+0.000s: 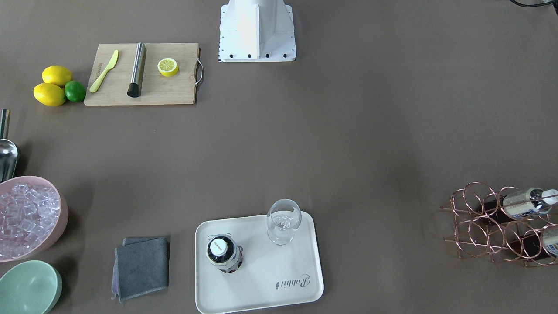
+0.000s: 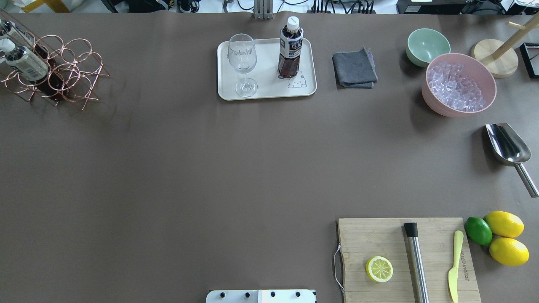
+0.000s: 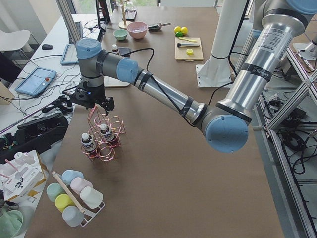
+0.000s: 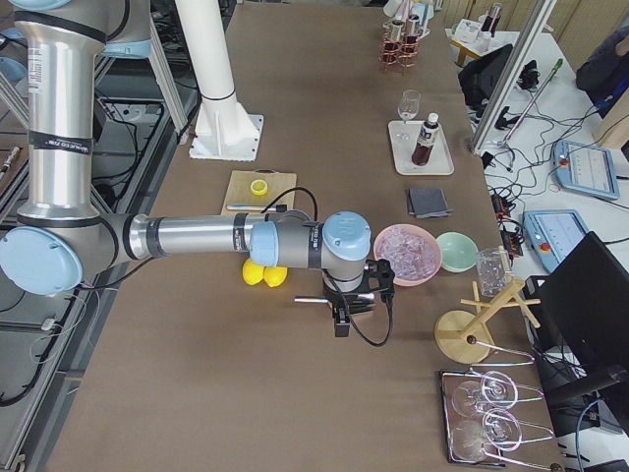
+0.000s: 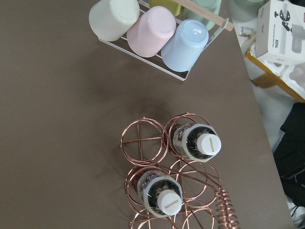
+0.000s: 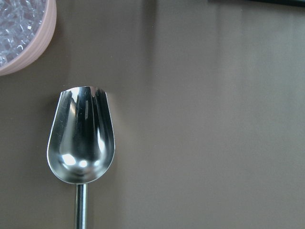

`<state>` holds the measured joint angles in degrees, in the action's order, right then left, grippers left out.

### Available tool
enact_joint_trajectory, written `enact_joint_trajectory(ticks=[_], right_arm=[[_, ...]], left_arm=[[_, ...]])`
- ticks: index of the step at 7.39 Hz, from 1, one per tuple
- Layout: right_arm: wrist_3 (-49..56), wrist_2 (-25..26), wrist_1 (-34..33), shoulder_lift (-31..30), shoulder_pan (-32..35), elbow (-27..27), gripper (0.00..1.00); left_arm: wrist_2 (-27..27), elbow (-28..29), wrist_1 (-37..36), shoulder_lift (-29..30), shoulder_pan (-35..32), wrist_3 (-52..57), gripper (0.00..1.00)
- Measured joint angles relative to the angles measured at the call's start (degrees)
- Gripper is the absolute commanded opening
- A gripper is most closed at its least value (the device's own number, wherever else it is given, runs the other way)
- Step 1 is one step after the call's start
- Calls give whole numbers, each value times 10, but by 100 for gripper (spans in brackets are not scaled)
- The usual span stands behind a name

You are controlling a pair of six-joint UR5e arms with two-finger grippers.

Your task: Take tea from basket to plate

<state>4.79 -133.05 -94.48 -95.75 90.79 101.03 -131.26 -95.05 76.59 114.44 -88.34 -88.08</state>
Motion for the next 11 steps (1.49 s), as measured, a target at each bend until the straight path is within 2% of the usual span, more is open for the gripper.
enact_joint_trajectory(ticks=[2,7,11], right_arm=[[0,4,0,0,0,0,100],[1,20,-3,7,0,-12,100],[1,20,0,10,-2,-28,100]], left_arm=[[-28,-13,-1,-46,-30,158,99],[-31,-28,3,-172,-58,578,99],[-29,-27,4,-205,-84,887,99]])
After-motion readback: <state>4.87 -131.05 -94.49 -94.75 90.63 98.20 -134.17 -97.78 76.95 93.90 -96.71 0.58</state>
